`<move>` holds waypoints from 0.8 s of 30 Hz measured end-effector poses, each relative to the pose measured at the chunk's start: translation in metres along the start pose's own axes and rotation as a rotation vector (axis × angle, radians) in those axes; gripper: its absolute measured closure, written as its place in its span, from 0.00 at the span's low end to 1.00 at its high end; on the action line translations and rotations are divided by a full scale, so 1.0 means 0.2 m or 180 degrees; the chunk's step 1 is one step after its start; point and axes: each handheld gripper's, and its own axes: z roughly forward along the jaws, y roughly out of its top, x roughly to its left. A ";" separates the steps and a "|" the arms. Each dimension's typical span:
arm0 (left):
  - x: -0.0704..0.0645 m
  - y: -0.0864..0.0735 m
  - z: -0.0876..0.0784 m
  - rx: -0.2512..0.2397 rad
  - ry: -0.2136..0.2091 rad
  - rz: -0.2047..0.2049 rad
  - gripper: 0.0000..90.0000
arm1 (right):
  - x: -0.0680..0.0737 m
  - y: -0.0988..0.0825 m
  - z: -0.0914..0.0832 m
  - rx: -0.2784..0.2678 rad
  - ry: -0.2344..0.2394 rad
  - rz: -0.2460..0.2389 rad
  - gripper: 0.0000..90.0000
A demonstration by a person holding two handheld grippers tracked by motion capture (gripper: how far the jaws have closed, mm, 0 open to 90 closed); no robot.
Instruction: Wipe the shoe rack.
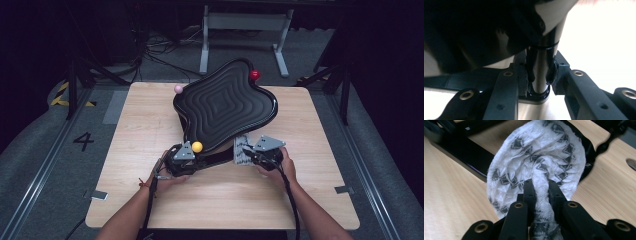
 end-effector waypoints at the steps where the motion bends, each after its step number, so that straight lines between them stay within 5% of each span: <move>1: -0.01 0.00 0.01 -0.0007 -0.0001 0.0013 0.80 | 0.00 0.00 0.00 0.0000 0.0000 0.0000 0.89; 8: -0.10 0.02 0.02 0.0033 0.0007 0.0163 0.73 | 0.11 0.04 0.07 0.0018 0.0180 -0.0094 0.89; 17: -0.19 0.04 0.04 0.0029 0.0012 0.0206 0.70 | 0.10 0.02 0.10 0.0087 0.0170 -0.0039 0.89; 24: -0.27 0.08 0.09 0.0030 -0.0113 0.0332 0.68 | 0.05 -0.01 0.09 0.0103 0.0141 0.0045 0.89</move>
